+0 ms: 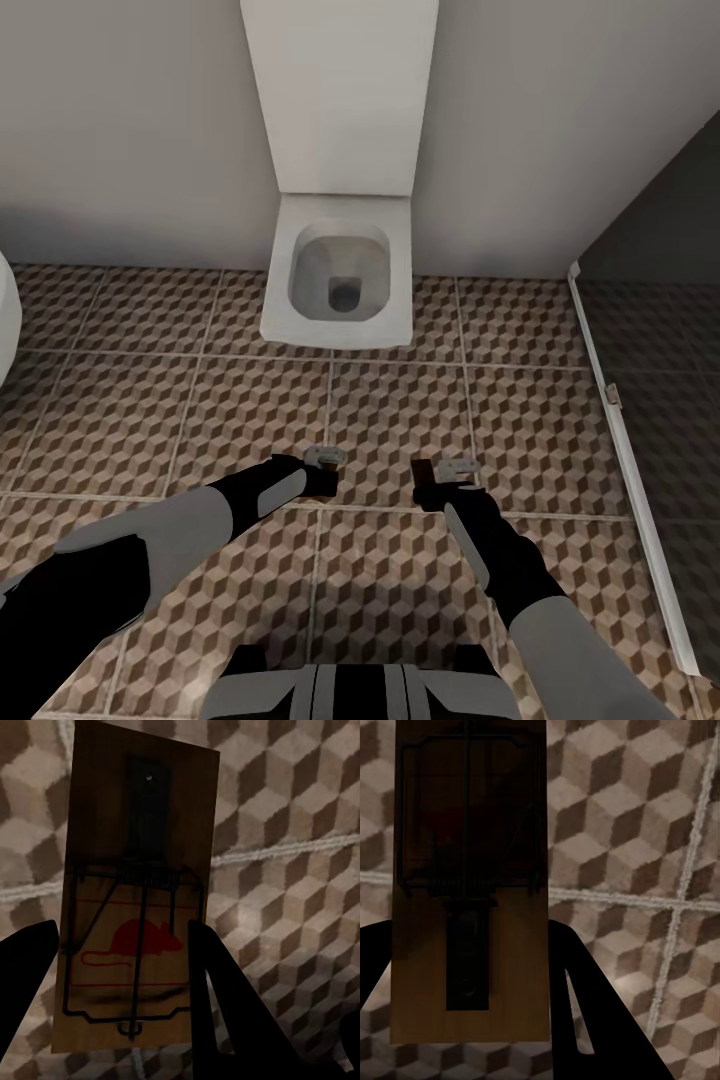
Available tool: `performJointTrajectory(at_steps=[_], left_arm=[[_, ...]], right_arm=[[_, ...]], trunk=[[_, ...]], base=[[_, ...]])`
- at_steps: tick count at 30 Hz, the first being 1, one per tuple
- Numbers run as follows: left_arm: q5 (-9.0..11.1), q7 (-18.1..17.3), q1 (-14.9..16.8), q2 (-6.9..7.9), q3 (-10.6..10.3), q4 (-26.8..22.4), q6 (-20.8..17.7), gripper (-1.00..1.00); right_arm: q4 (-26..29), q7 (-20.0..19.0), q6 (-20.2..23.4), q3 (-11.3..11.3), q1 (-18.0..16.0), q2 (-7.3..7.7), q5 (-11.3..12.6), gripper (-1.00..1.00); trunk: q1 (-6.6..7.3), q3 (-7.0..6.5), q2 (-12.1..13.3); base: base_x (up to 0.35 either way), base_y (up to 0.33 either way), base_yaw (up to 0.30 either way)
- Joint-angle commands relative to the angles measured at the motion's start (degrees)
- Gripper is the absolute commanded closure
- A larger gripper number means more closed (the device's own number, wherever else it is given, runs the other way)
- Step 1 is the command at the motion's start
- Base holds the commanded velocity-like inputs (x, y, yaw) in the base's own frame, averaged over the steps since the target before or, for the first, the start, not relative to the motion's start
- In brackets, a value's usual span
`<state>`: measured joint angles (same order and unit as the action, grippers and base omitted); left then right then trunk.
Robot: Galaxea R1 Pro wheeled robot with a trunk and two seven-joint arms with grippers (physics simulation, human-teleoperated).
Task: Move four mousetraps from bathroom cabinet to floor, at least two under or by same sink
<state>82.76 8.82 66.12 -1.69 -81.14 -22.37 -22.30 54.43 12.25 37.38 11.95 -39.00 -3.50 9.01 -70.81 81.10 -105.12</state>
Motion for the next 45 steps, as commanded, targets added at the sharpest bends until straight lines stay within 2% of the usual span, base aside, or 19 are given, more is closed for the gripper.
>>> performJointTrajectory(at_steps=[1, 17, 27, 45], left_arm=[[0.56, 0.5, 0.07, 0.02, -0.33, -0.13, -0.02, 1.0], [0.56, 0.5, 0.07, 0.1, -0.33, -0.13, -0.02, 1.0], [0.55, 0.5, 0.07, 0.11, -0.33, -0.13, -0.02, 1.0], [0.53, 0.5, 0.07, 0.11, -0.33, -0.13, -0.02, 1.0]], right_arm=[[0.06, 0.57, 0.17, 0.12, -0.02, 0.03, 0.75, 1.0], [0.53, 1.02, 0.41, 0.0, -0.61, 0.12, -1.42, 1.0], [0.5, 1.02, 0.41, 0.03, -0.64, 0.07, -1.5, 1.0], [-0.03, 0.62, 0.24, 0.09, -0.64, -0.19, -1.2, 1.0]], trunk=[[0.0, 0.03, -0.02], [0.0, 0.03, -0.02], [0.0, 0.03, -0.02], [0.0, 0.03, -0.02]], base=[[0.0, 0.0, 0.0], [0.056, 0.042, 0.0], [0.223, 0.161, 0.0], [0.211, 0.007, 0.0]])
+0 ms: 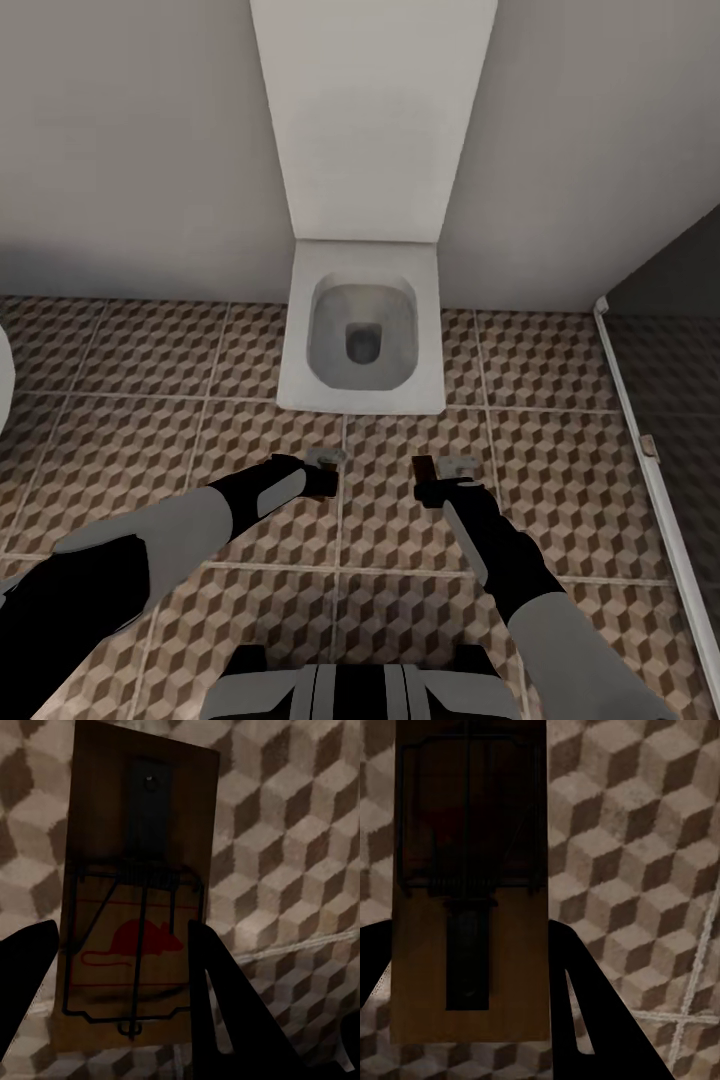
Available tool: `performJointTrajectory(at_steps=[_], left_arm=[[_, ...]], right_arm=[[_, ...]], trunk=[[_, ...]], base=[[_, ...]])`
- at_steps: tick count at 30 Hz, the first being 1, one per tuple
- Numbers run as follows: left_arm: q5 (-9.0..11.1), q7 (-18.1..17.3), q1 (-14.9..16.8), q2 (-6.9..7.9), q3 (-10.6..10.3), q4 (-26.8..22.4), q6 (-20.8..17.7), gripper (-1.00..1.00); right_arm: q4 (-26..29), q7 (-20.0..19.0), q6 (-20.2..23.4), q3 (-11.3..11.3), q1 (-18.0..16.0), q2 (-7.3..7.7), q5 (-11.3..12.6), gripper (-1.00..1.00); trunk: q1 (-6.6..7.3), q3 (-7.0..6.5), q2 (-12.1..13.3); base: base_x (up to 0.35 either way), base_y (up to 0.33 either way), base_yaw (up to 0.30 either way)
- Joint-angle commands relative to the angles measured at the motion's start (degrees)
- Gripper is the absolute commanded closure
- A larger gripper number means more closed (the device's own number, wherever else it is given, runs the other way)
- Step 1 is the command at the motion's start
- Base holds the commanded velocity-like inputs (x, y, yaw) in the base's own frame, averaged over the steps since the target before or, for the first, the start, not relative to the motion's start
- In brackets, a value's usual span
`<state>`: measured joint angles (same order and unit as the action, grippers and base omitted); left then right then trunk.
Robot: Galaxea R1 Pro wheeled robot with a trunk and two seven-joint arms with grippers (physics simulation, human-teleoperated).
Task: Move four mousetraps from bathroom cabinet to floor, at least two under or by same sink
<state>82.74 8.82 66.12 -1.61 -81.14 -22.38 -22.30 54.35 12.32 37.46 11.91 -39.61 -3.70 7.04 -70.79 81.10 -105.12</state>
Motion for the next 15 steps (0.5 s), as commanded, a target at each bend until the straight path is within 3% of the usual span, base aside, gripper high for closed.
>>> performJointTrajectory(at_steps=[1, 8, 15], left_arm=[[0.56, 0.5, 0.07, 0.02, -0.33, -0.12, -0.02, 1.0], [0.57, 0.5, 0.07, 0.02, -0.33, -0.12, -0.02, 1.0], [0.55, 0.5, 0.07, 0.02, -0.4, -0.12, 0.05, 1.0]], right_arm=[[0.04, 0.52, 0.16, 0.15, -0.03, 0.02, 0.76, 1.0], [-2.23, -1.07, -0.38, 0.36, -0.03, -0.12, 0.99, 1.0], [-6.01, -9.18, -3.34, 0.39, -0.03, -0.09, 0.94, 1.0]], trunk=[[-0.02, 0.03, -0.01], [-0.02, 0.03, -0.01], [-0.02, 0.03, -0.01]], base=[[0.139, 0.0, 0.0], [0.035, 0.0, 0.0], [0.002, 0.0, 0.0]])
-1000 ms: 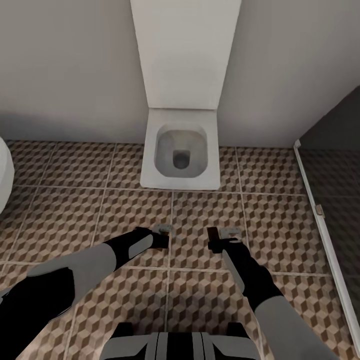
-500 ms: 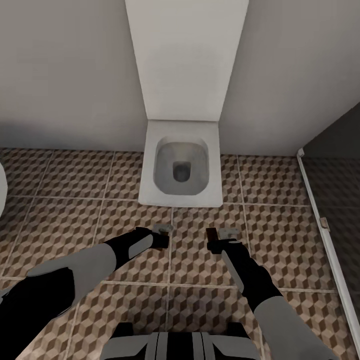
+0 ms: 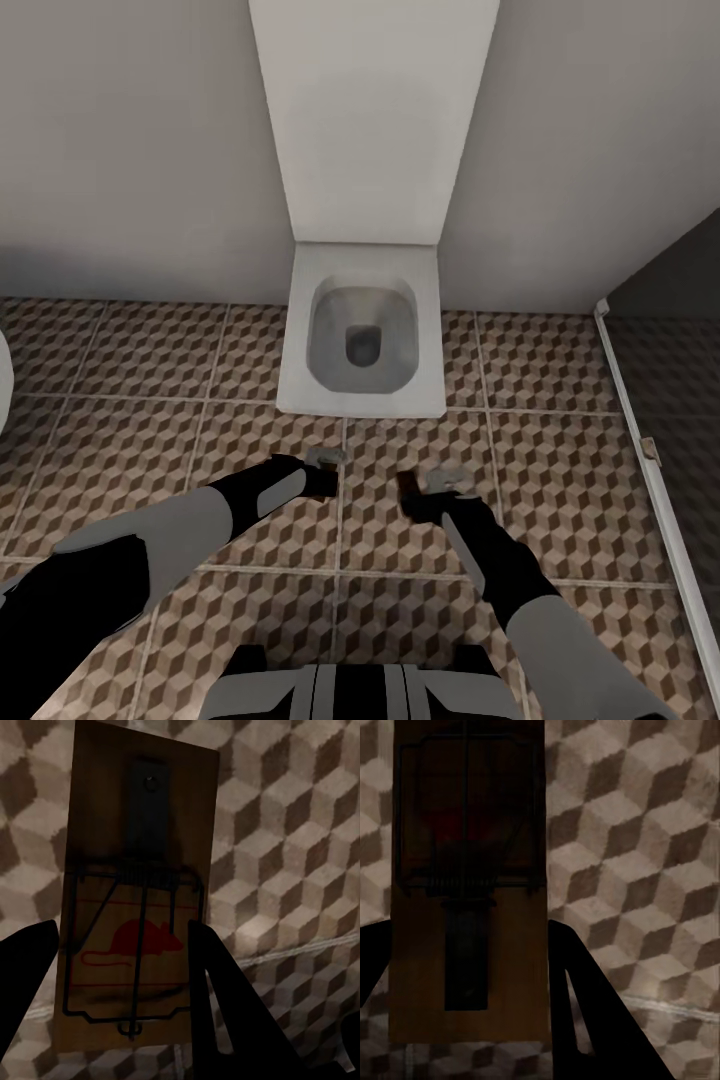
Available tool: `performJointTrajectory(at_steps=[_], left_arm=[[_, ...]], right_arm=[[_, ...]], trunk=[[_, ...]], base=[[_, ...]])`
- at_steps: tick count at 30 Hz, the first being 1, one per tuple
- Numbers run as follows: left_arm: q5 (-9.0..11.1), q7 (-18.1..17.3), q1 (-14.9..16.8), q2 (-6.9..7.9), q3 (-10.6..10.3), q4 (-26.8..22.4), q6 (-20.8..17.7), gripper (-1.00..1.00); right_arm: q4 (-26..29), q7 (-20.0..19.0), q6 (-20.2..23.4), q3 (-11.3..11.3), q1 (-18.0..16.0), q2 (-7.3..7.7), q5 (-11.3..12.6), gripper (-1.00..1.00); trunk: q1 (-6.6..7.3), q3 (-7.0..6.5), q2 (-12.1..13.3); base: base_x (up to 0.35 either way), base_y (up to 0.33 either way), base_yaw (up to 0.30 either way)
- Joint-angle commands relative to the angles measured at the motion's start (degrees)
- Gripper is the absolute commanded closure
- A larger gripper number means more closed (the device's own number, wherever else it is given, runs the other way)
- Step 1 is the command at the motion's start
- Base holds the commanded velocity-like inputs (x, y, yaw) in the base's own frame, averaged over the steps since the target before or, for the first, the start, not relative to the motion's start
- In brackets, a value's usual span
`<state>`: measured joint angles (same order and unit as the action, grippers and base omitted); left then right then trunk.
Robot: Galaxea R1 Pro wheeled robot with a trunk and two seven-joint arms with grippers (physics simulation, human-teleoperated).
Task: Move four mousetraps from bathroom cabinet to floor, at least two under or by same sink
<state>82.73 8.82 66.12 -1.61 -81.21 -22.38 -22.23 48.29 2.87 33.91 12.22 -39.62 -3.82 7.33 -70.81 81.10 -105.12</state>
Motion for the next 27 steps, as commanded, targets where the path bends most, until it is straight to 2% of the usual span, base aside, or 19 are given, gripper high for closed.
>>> performJointTrajectory(at_steps=[1, 8, 12, 27], left_arm=[[0.56, 0.5, 0.07, 0.02, -0.34, -0.12, -0.02, 1.0], [0.51, 0.5, 0.07, 0.08, -0.35, -0.12, -0.01, 1.0], [0.52, 0.5, 0.07, 0.18, -0.35, -0.04, -0.01, 1.0], [0.5, 0.5, 0.07, 0.11, -0.41, -0.12, 0.08, 1.0]], right_arm=[[-0.41, -0.23, -0.42, 0.09, -0.02, 0.03, 0.62, 1.0], [-1.02, -1.1, -2.16, 0.07, -0.02, 0.12, 0.43, 1.0], [-0.78, -1.13, -5.26, 0.09, -0.02, 0.26, 0.4, 1.0], [-0.75, -1.04, -5.96, 0.09, -0.02, 0.38, 0.4, 1.0]], trunk=[[0.0, 0.03, -0.02], [0.0, 0.03, -0.02], [0.0, 0.03, -0.02], [0.0, 0.99, -0.02]], base=[[0.0, 0.0, 0.0], [0.0, 0.0, 0.0], [0.0, 0.0, 0.0], [0.0, 0.0, 0.0]])
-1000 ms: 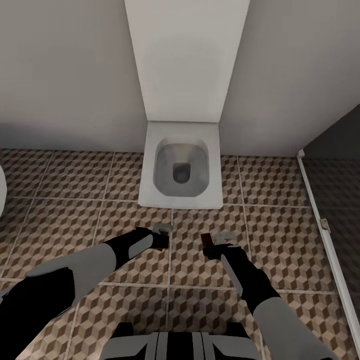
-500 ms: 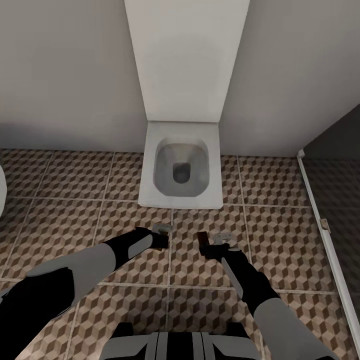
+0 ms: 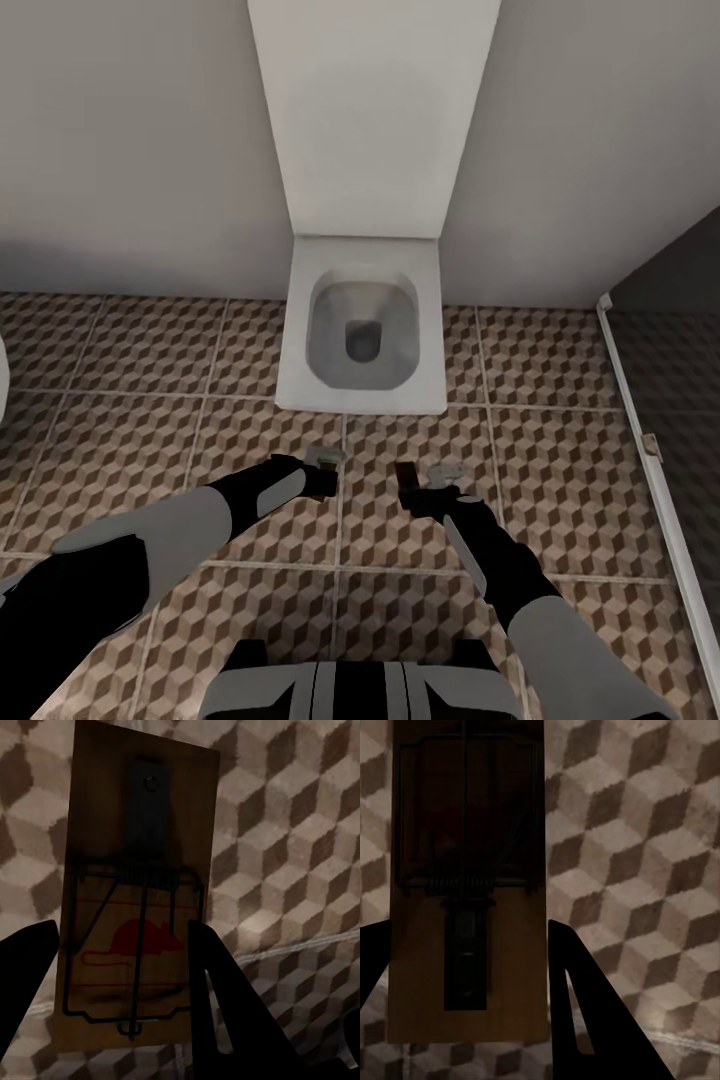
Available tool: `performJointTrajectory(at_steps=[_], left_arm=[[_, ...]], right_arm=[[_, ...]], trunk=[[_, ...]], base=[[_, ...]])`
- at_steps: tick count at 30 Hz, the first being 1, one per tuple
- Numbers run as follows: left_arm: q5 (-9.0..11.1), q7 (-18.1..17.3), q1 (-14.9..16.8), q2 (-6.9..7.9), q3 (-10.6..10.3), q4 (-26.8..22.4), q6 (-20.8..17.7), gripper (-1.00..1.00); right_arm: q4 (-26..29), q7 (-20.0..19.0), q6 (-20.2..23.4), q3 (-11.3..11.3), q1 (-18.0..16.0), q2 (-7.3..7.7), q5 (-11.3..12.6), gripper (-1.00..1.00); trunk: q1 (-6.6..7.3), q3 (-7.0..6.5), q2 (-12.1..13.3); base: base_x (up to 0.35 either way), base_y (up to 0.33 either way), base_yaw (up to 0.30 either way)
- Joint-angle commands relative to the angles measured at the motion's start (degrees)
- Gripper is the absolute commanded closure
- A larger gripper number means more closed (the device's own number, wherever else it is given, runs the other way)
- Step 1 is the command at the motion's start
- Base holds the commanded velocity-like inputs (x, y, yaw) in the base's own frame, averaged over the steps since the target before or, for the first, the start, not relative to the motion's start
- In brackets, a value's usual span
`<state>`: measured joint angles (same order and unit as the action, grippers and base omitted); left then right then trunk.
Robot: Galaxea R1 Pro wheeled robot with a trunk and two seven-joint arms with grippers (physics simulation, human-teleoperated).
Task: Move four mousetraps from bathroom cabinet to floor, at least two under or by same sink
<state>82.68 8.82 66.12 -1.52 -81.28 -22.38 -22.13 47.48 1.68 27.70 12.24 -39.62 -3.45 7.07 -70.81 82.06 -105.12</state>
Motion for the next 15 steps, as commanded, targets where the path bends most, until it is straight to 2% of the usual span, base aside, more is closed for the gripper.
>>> performJointTrajectory(at_steps=[1, 15], left_arm=[[0.56, 0.5, 0.07, 0.02, -0.34, -0.12, 0.01, 1.0], [0.56, 0.48, 0.07, 0.02, -0.34, -0.12, 0.15, 1.0]], right_arm=[[0.07, 0.16, 0.25, 0.06, -0.02, 0.02, 0.66, 1.0], [0.07, 0.1, 0.19, 0.06, -0.02, -0.06, 0.66, 1.0]], trunk=[[0.0, 0.12, -0.02], [0.0, 1.39, -0.02]], base=[[0.0, 0.0, 0.0], [0.0, 0.0, 0.0]])
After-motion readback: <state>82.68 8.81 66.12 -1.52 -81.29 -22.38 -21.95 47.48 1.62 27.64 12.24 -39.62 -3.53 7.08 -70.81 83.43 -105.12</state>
